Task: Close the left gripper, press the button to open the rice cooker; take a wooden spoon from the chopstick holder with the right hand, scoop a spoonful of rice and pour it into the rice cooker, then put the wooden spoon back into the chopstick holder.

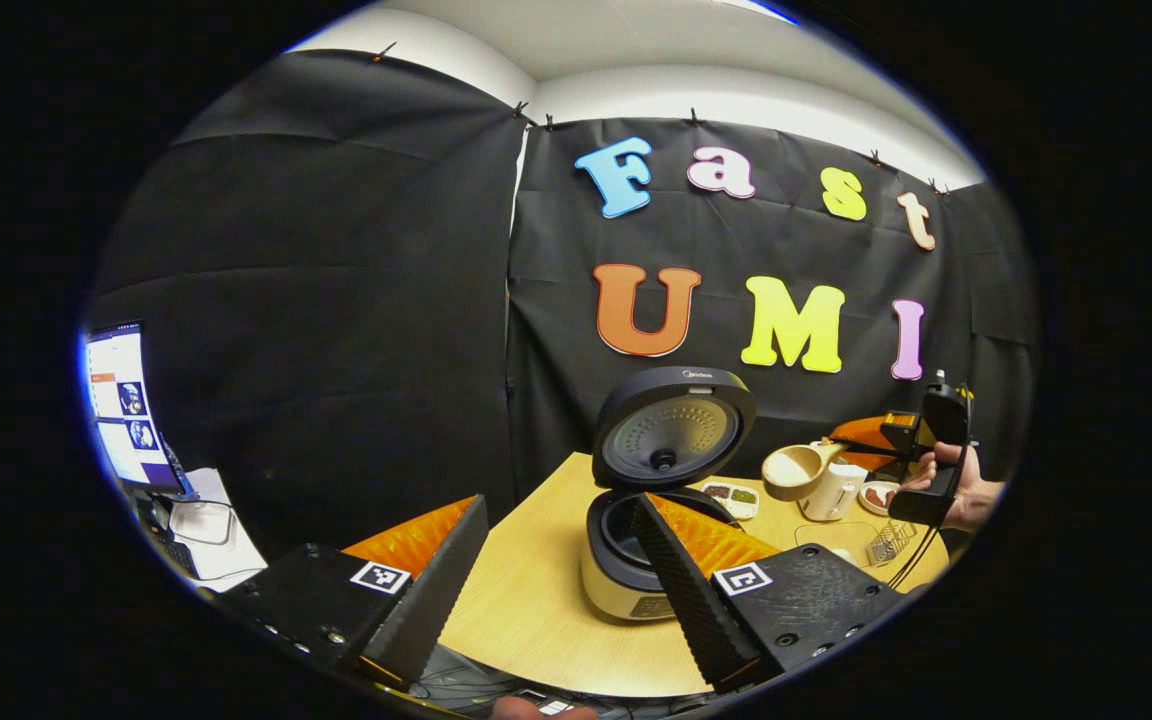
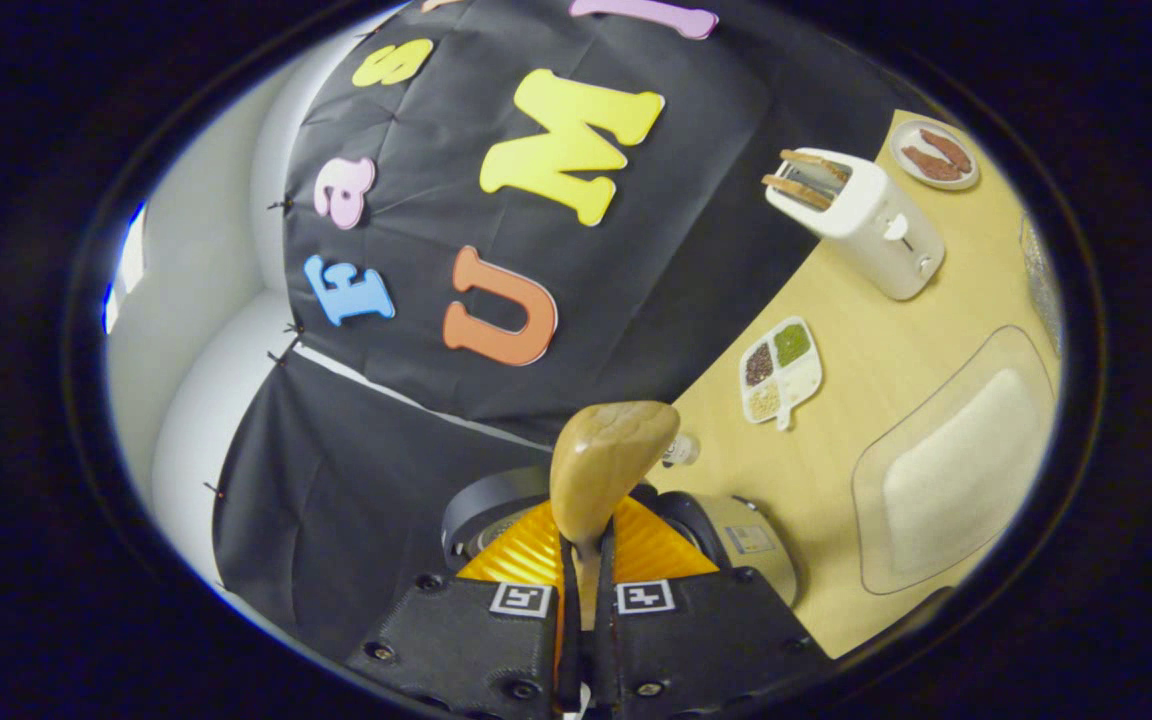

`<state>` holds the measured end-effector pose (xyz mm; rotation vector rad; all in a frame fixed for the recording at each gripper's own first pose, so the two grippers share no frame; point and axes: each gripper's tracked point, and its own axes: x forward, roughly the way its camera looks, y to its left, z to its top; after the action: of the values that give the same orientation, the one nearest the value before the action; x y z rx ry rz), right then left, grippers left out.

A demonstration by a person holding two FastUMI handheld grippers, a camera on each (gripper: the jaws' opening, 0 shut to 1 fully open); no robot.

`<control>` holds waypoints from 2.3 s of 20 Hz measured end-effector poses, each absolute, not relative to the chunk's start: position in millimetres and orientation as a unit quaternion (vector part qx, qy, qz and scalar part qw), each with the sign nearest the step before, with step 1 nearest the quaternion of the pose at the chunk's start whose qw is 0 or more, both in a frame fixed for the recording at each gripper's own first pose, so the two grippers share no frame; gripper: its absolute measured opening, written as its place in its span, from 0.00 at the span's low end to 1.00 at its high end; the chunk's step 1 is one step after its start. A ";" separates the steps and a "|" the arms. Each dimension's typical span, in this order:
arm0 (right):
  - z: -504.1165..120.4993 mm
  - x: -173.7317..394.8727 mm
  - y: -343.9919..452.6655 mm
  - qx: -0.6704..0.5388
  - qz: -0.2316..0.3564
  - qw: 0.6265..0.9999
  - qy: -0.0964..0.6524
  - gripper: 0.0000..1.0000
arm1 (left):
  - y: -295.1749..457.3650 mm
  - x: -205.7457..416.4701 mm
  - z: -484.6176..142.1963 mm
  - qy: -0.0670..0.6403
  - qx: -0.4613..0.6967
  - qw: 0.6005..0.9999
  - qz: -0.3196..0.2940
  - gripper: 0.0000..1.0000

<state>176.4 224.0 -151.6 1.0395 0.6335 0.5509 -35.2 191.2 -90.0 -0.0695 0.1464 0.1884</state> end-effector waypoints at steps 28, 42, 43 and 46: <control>-168.2 183.3 319.9 0.106 0.250 0.929 0.250 0.11 | 276.3 -79.9 -113.5 0.078 -0.086 0.975 0.188 0.95; -122.5 172.6 347.0 -0.078 0.258 0.950 0.158 0.11 | 286.6 -85.3 -115.0 0.064 -0.094 0.975 0.192 0.95; -118.9 170.9 350.2 -0.092 0.258 0.950 0.149 0.11 | 286.9 -85.0 -115.5 0.065 -0.092 0.975 0.190 0.95; -105.6 168.8 355.9 -0.136 0.257 0.950 0.114 0.11 | 290.9 -83.1 -112.3 0.065 -0.079 0.977 0.185 0.95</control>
<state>168.8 355.9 -105.6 -0.2772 0.2315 0.5227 -83.1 290.9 -112.3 -0.1595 0.1315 0.3728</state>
